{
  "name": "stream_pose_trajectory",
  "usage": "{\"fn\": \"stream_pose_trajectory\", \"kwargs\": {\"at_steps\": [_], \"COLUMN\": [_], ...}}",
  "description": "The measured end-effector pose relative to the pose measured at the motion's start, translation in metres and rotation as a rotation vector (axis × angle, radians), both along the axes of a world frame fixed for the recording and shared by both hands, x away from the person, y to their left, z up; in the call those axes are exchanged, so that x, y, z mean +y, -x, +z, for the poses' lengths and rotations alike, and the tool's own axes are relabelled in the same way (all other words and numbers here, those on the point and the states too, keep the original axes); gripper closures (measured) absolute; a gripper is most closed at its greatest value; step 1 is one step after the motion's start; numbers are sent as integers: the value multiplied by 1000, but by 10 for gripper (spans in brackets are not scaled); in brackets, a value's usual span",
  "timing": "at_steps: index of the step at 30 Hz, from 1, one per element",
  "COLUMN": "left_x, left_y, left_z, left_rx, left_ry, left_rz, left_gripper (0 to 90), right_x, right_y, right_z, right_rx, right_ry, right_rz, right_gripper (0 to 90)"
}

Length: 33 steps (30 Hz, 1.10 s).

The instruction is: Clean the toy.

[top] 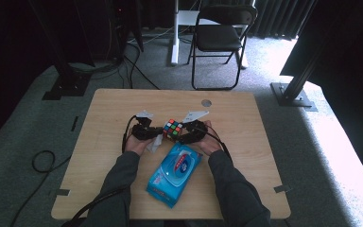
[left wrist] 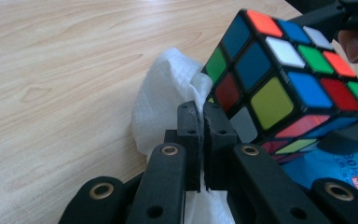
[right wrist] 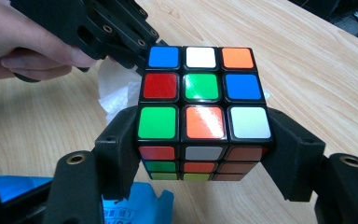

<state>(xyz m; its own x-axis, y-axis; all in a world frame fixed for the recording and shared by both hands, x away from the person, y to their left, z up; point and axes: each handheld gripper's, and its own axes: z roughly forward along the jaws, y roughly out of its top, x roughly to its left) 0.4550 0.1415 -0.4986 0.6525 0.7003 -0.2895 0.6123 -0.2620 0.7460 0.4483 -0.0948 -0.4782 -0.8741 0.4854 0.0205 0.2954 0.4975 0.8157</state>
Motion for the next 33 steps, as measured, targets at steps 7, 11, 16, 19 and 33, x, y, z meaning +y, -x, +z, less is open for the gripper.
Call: {"fn": "stream_pose_trajectory", "kwargs": {"at_steps": [7, 11, 16, 19, 33], "left_x": [1, 2, 3, 3, 8], "left_y": [-2, -3, -4, -4, 2], "left_z": [5, 11, 18, 23, 30], "left_rx": [-10, -23, -39, -47, -80], "left_ry": [13, 20, 48, 53, 50], "left_rz": [3, 8, 12, 9, 9], "left_gripper": [871, 871, 871, 872, 869], "right_x": [3, 6, 11, 11, -1], "right_y": [2, 3, 4, 4, -2], "right_z": [-1, -2, -4, -5, -13], "right_rx": [6, 6, 3, 3, 9], "right_ry": [2, 0, 21, 19, 34], "right_rz": [27, 39, 55, 53, -36], "right_gripper": [343, 343, 344, 343, 343]}}
